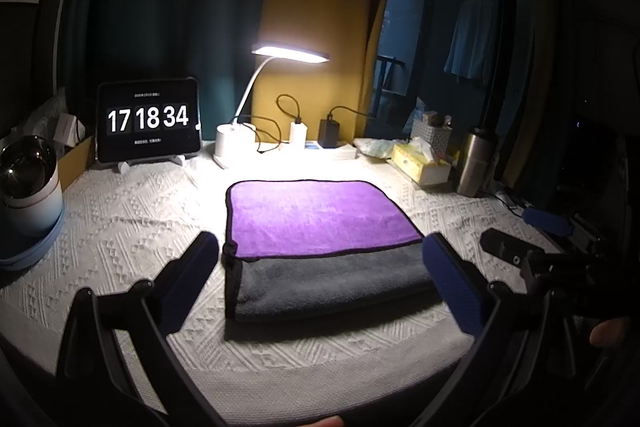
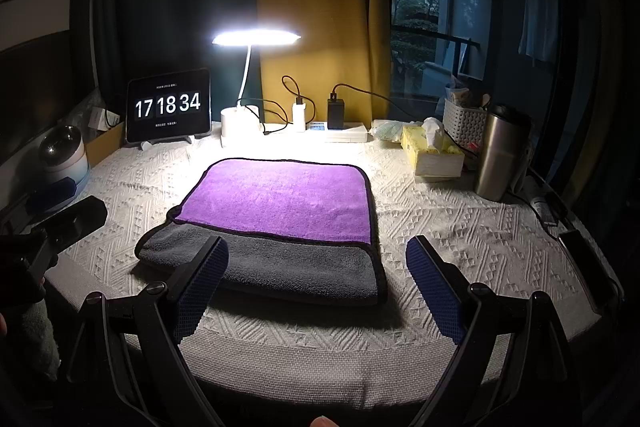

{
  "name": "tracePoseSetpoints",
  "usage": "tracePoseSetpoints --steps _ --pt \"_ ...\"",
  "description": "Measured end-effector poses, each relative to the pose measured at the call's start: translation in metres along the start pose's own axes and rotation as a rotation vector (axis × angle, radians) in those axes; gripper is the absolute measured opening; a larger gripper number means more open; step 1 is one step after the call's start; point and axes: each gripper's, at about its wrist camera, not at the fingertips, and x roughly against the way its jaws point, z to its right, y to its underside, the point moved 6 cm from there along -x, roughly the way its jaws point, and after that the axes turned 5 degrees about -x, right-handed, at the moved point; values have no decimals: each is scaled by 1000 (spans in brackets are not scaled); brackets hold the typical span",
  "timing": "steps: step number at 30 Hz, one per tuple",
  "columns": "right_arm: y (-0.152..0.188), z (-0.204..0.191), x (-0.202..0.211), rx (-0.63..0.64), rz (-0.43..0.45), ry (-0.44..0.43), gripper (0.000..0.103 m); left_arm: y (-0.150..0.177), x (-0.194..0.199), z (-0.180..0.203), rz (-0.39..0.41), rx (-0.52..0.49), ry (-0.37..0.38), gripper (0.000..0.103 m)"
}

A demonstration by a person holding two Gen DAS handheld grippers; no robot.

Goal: Fold towel

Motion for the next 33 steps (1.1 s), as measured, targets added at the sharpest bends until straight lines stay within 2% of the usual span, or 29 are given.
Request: tracePoseSetpoints --steps 33 --pt "1 -2 -2 -3 -7 -5 93 3 -1 -4 -2 7 3 103"
